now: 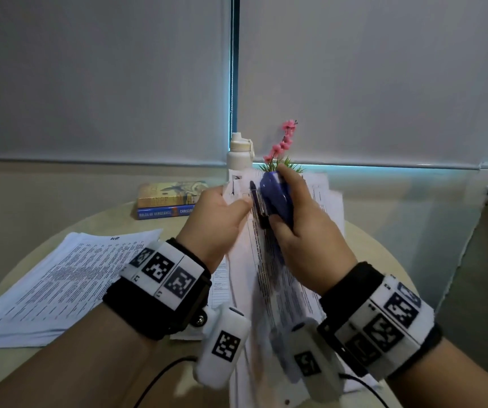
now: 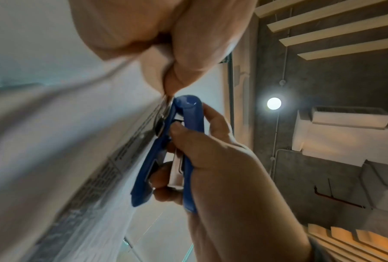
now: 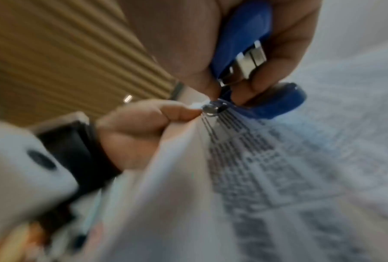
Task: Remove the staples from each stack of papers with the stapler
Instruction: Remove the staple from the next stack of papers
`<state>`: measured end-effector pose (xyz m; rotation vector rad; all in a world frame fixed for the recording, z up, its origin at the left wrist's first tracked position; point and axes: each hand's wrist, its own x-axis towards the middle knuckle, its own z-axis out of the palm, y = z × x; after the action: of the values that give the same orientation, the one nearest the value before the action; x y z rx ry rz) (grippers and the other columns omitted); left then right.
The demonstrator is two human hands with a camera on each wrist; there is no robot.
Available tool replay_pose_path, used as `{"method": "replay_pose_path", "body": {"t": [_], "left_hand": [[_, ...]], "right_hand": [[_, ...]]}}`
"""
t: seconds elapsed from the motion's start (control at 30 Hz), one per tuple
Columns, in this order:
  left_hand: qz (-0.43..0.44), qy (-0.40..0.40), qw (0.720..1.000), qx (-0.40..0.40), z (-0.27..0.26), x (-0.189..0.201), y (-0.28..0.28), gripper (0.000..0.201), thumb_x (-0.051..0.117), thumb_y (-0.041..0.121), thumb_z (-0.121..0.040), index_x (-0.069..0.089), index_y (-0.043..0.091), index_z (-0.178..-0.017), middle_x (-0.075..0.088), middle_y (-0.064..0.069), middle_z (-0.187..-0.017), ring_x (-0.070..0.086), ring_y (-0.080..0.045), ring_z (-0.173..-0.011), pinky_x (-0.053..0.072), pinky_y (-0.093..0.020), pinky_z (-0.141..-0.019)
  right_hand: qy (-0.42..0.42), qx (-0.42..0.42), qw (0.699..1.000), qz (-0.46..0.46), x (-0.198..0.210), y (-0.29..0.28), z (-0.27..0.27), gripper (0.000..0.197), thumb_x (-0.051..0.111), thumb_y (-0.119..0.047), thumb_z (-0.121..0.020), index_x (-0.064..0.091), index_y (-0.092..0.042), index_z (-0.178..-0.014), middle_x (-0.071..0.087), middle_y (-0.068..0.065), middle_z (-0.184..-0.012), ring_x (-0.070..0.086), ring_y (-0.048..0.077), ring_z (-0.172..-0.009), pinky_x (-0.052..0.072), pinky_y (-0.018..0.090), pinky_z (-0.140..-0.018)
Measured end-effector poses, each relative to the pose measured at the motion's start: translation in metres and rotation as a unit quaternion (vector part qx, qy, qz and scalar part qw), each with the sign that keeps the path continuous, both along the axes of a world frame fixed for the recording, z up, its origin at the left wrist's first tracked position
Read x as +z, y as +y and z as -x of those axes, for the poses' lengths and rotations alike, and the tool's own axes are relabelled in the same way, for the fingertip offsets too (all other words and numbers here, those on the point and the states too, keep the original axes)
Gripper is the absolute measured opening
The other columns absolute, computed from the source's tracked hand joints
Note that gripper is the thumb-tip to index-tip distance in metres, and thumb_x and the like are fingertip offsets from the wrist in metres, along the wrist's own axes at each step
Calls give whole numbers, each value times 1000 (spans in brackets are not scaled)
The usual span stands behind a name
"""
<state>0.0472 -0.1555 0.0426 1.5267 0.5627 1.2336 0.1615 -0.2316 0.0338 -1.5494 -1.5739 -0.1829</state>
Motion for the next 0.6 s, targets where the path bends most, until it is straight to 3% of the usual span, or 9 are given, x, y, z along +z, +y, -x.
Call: {"method": "replay_pose_path", "body": {"t": [0.1, 0.17, 0.27, 0.33, 0.4, 0.43, 0.53, 0.6], "left_hand": [[0, 5, 1000, -4, 0, 2, -2, 15, 58, 6, -81, 67, -1, -92, 69, -24, -91, 67, -36, -85, 51, -53, -86], [-5, 17, 1000, -4, 0, 3, -1, 15, 53, -1, -90, 67, 5, -89, 67, -20, -88, 64, -29, -80, 52, -50, -83], [0, 25, 1000, -10, 1, 6, -1, 20, 48, -7, -90, 65, 3, -88, 65, -21, -86, 63, -29, -78, 53, -49, -80], [1, 25, 1000, -9, 1, 6, -1, 15, 49, -8, -86, 63, -4, -87, 63, -24, -84, 61, -29, -74, 51, -44, -73], [-6, 40, 999, -8, 0, 4, -2, 17, 53, 2, -76, 62, -9, -87, 63, -26, -82, 60, -29, -72, 48, -41, -70], [-8, 49, 999, -12, -1, 0, -2, 24, 53, 7, -72, 62, -10, -88, 63, -28, -83, 61, -30, -72, 48, -42, -70], [0, 63, 997, -38, -4, -7, -7, 34, 50, 10, -72, 63, -7, -98, 66, -33, -96, 67, -41, -86, 53, -50, -82], [4, 63, 997, -44, -5, -8, -9, 32, 50, 9, -73, 64, -3, -100, 67, -31, -98, 67, -42, -90, 54, -53, -85]], "right_hand": [[-72, -41, 996, -28, 1, 0, 4, 69, 46, -17, -90, 13, -42, -145, 53, 7, -116, 58, 32, -92, 48, 41, -75], [-34, -20, 999, -20, 6, 1, 5, 71, 48, -14, -88, 14, -40, -145, 52, 5, -125, 57, 29, -101, 47, 38, -82], [-56, -43, 997, -26, 6, 4, 7, 70, 47, -15, -89, 14, -41, -145, 52, 7, -124, 57, 31, -100, 47, 40, -81], [-22, -21, 999, -22, 6, 6, 3, 68, 48, -15, -89, 17, -39, -145, 51, 4, -129, 56, 29, -107, 45, 36, -87], [44, 23, 999, -1, 6, 9, 0, 68, 50, -12, -88, 20, -34, -145, 50, 0, -134, 52, 22, -115, 38, 24, -87], [29, 12, 999, 0, 6, 11, -1, 68, 50, -11, -89, 19, -34, -146, 51, 1, -132, 53, 22, -110, 36, 23, -82], [-105, -93, 990, -31, 8, 10, 1, 67, 46, -20, -91, 14, -40, -146, 51, 8, -110, 45, 26, -73, 32, 31, -62], [-86, -87, 992, -33, 11, 10, 0, 68, 48, -19, -90, 16, -40, -146, 52, 5, -111, 50, 28, -78, 32, 31, -63]]}}
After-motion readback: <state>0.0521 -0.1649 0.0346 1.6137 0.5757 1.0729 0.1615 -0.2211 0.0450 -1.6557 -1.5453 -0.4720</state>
